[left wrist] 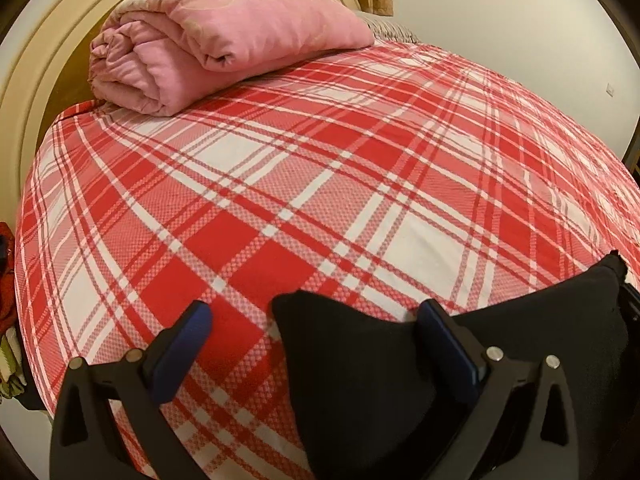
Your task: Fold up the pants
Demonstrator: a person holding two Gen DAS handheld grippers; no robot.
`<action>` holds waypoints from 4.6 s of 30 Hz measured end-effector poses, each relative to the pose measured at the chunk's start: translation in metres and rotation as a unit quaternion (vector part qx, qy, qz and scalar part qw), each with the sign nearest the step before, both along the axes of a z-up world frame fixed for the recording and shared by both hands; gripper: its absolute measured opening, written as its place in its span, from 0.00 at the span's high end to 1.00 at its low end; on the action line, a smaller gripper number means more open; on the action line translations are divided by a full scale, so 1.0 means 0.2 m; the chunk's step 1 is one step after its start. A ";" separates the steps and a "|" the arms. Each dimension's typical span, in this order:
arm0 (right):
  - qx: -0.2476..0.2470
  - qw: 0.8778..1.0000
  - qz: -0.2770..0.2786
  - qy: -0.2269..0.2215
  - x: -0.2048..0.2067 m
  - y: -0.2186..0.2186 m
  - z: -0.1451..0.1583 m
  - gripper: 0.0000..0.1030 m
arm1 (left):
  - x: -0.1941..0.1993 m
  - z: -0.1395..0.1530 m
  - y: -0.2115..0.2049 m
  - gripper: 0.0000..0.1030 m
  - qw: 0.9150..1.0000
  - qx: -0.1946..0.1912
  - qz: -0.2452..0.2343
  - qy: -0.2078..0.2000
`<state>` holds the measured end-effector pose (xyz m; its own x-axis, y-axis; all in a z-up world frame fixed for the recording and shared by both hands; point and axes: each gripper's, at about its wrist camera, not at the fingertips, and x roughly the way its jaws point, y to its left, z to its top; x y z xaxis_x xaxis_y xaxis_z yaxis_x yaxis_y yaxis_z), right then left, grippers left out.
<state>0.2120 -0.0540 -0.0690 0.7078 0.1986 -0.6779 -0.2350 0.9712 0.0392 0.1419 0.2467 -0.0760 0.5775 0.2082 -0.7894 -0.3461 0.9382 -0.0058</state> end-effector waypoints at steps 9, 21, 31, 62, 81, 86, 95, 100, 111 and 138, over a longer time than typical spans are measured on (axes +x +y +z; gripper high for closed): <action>-0.007 1.000 0.005 0.008 -0.06 -0.03 -0.06 0.82 | 0.00 0.00 0.00 0.00 1.000 0.007 0.000 -0.004; 0.009 1.000 0.001 0.028 -0.14 -0.10 -0.08 0.81 | 0.00 0.00 -0.01 0.00 1.000 0.015 -0.004 -0.002; -0.011 1.000 -0.001 0.021 -0.16 -0.08 -0.08 0.80 | -0.18 0.14 -0.08 0.00 1.000 0.012 -0.024 -0.013; 0.001 0.995 -0.064 0.071 -0.64 -0.23 -0.15 0.42 | -0.72 0.11 -0.51 0.00 0.993 0.057 -0.104 0.001; -0.010 0.991 -0.096 0.098 -0.99 -0.15 0.08 0.40 | -1.09 0.24 -0.63 0.00 0.985 0.054 -0.163 -0.007; -0.020 0.996 -0.078 0.042 -1.10 -0.06 0.26 0.40 | -1.20 0.40 -0.66 0.00 0.981 0.072 -0.167 -0.068; -0.004 0.991 -0.080 -0.108 -1.34 -0.05 0.60 0.38 | -1.29 0.61 -0.64 0.00 0.973 0.078 -0.159 -0.148; 0.025 0.978 -0.087 -0.187 -1.48 -0.08 0.72 0.29 | -1.33 0.68 -0.66 0.00 0.968 0.093 -0.152 -0.180; 0.057 0.969 -0.094 -0.221 -1.57 -0.11 0.79 0.25 | -1.39 0.77 -0.65 0.00 0.967 0.073 -0.138 -0.202; 0.053 0.969 -0.095 -0.222 -1.60 -0.11 0.76 0.25 | -1.43 0.79 -0.68 0.00 0.964 0.096 -0.134 -0.208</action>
